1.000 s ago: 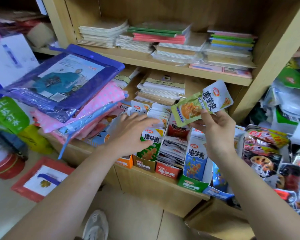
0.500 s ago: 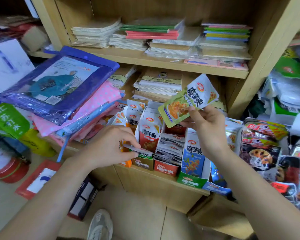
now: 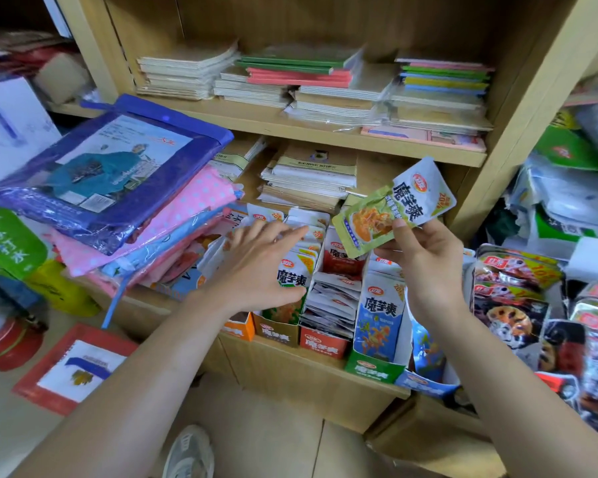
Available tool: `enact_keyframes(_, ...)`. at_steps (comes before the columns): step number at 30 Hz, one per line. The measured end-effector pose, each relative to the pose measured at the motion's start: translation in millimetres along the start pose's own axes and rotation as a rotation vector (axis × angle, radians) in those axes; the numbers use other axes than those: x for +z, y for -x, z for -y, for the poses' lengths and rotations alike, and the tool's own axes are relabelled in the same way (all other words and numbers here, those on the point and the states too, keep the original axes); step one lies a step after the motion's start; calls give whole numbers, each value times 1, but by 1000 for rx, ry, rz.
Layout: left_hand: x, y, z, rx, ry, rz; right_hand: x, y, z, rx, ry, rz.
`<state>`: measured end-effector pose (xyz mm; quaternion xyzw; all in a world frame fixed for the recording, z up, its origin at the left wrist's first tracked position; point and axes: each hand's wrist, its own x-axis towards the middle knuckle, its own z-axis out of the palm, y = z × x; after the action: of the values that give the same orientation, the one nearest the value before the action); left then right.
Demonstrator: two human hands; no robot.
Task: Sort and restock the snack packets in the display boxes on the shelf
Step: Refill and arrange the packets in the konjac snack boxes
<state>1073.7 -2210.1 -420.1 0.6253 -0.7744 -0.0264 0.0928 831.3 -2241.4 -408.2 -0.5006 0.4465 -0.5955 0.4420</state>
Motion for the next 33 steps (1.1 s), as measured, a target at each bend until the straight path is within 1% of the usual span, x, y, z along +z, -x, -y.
enact_keyframes(3, -9, 6, 6, 105, 65, -125, -1, -4, -1, 5, 8, -4)
enact_keyframes(5, -14, 16, 14, 164, 164, -139, -2, -7, -2, 6, 5, 0)
enact_keyframes(7, -17, 29, 20, 176, 239, -62, -1, -8, -2, 1, -5, 20)
enact_keyframes(10, -19, 47, 23, 115, 371, 68, 2, -8, -3, 1, -20, 50)
enact_keyframes(12, -20, 53, 23, 95, 405, 67, 5, -8, -4, 3, -25, 80)
enact_keyframes(15, -19, 55, 22, 82, 406, 6, 15, -6, -4, 11, -53, 138)
enact_keyframes(17, -20, 57, 23, 81, 416, -16, 22, -6, -4, 18, -22, 195)
enact_keyframes(20, -20, 59, 23, 89, 436, -28, 32, -2, -3, 45, 60, 371)
enact_keyframes(21, -19, 59, 23, 91, 443, -34, 34, -2, -3, 59, 80, 401)
enact_keyframes(27, -15, 59, 21, 101, 470, -63, 22, -2, -6, 14, 163, 309)
enact_keyframes(29, -15, 57, 18, 91, 444, -72, 14, -4, -7, 1, 190, 273)
enact_keyframes(33, -15, 47, 11, 72, 371, -91, 5, -14, 0, -82, 238, 232)
